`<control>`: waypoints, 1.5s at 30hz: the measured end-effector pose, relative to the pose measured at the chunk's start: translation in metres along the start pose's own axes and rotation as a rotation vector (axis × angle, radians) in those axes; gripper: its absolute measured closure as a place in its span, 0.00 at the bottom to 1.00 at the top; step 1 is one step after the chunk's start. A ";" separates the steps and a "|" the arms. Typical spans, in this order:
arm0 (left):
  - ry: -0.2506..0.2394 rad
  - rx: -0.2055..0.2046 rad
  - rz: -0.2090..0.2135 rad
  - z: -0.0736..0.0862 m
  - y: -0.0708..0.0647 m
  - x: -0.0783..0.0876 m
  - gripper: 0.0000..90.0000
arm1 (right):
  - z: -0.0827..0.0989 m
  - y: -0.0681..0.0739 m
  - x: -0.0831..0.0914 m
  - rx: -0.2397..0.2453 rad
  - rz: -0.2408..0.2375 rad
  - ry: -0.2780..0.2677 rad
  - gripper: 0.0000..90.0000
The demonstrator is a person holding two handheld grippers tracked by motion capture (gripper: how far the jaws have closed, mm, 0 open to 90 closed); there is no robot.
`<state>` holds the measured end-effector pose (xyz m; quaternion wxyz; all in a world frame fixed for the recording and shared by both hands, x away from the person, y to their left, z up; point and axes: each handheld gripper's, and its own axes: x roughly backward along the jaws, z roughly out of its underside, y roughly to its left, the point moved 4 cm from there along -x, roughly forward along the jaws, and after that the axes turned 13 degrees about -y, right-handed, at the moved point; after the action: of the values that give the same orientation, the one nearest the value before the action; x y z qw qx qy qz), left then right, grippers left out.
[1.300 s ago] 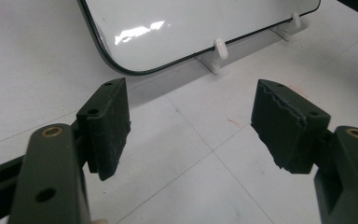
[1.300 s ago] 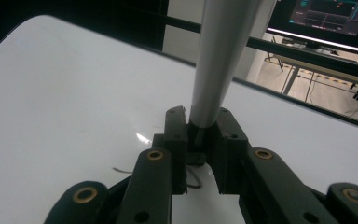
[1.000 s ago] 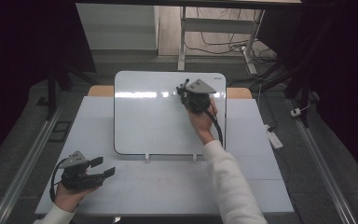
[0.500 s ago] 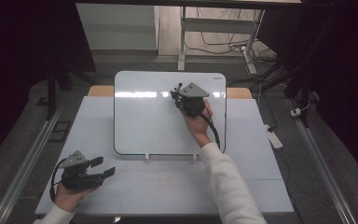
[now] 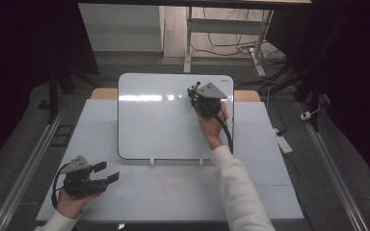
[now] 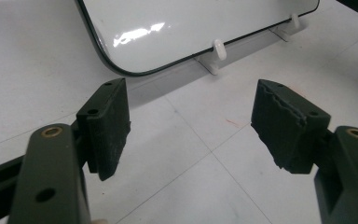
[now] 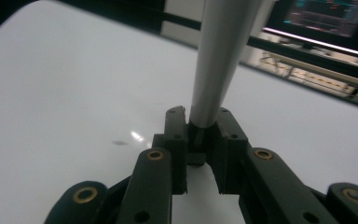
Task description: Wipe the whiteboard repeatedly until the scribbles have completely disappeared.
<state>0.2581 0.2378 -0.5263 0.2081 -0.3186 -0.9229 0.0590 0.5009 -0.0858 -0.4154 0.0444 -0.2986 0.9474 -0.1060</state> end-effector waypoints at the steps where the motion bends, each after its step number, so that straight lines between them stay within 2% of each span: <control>1: 0.001 -0.001 0.000 0.000 0.001 0.000 0.32 | 0.000 -0.005 0.001 -0.008 0.013 0.000 0.86; 3: 0.004 0.000 0.002 0.000 0.001 -0.001 0.32 | 0.001 -0.002 0.002 -0.005 0.005 -0.002 0.86; 4: 0.005 0.001 0.002 0.000 0.001 -0.002 0.32 | 0.002 0.009 0.000 0.018 -0.039 0.003 0.86; 5: 0.006 -0.002 0.002 0.000 0.000 -0.002 0.32 | 0.002 0.009 0.000 0.018 -0.039 0.003 0.86; 7: 0.005 -0.004 0.003 0.000 0.000 -0.001 0.32 | 0.003 0.017 -0.001 0.050 -0.056 0.006 0.86; 9: 0.000 -0.001 0.000 0.000 0.000 0.000 0.32 | 0.003 0.013 -0.001 0.036 -0.040 0.002 0.86; 10: 0.000 0.000 0.000 0.000 0.000 0.000 0.32 | 0.002 0.004 0.001 0.015 -0.005 -0.008 0.86; 13: 0.004 0.000 0.001 0.000 0.001 0.000 0.32 | 0.002 0.000 0.002 0.006 0.003 -0.013 0.86; 14: 0.004 -0.002 0.002 0.000 0.001 -0.001 0.32 | 0.003 0.002 0.002 0.011 0.002 -0.011 0.86; 16: 0.004 -0.001 0.003 0.000 0.001 -0.001 0.32 | 0.004 0.010 0.002 0.015 -0.028 -0.005 0.86; 18: 0.004 -0.002 0.002 0.000 0.000 -0.001 0.32 | 0.004 0.014 0.001 0.049 -0.032 -0.002 0.86; 19: 0.002 -0.001 0.001 0.000 0.000 0.000 0.32 | 0.004 0.012 0.001 0.040 -0.029 -0.004 0.86; 21: -0.001 -0.001 -0.002 0.000 0.001 0.001 0.32 | 0.004 0.003 0.003 0.023 0.010 -0.011 0.86; 23: 0.000 0.002 -0.001 0.000 0.001 0.001 0.32 | 0.004 -0.002 0.005 -0.009 0.018 -0.016 0.86; 24: 0.002 0.002 0.000 0.000 0.001 0.000 0.32 | 0.005 -0.001 0.005 0.001 0.018 -0.014 0.86; 26: 0.005 -0.002 0.002 0.000 0.001 -0.001 0.32 | 0.005 0.006 0.005 0.006 -0.011 -0.005 0.86; 28: 0.005 -0.003 0.002 0.000 0.000 -0.001 0.32 | 0.006 0.010 0.005 0.035 -0.020 -0.001 0.86; 30: 0.003 -0.001 0.000 0.000 0.000 0.000 0.32 | 0.005 0.004 0.004 0.008 0.004 -0.011 0.86; 32: 0.001 0.000 -0.004 0.000 0.001 0.000 0.32 | 0.004 -0.001 0.004 -0.038 0.020 -0.019 0.86; 34: 0.002 0.001 0.000 0.000 0.001 -0.001 0.32 | 0.004 0.008 0.002 -0.027 -0.007 -0.015 0.86; 38: 0.006 -0.001 -0.001 0.001 0.000 -0.001 0.32 | 0.006 0.042 -0.007 0.023 -0.113 -0.002 0.86; 39: 0.005 -0.001 -0.001 0.000 0.001 -0.001 0.32 | 0.007 0.046 -0.009 0.041 -0.125 0.000 0.86; 40: 0.003 0.001 -0.002 0.000 0.001 0.000 0.32 | 0.006 0.048 -0.010 0.037 -0.129 -0.002 0.86; 42: -0.001 0.004 -0.003 0.000 0.002 0.001 0.32 | 0.005 0.042 -0.009 0.048 -0.104 -0.004 0.86; 45: 0.000 0.004 -0.002 0.001 0.002 0.001 0.32 | 0.003 0.023 -0.006 0.002 -0.041 -0.016 0.86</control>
<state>0.2583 0.2401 -0.5271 0.2089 -0.3172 -0.9231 0.0607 0.4936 -0.0645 -0.4231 0.0502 -0.3190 0.9406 -0.1053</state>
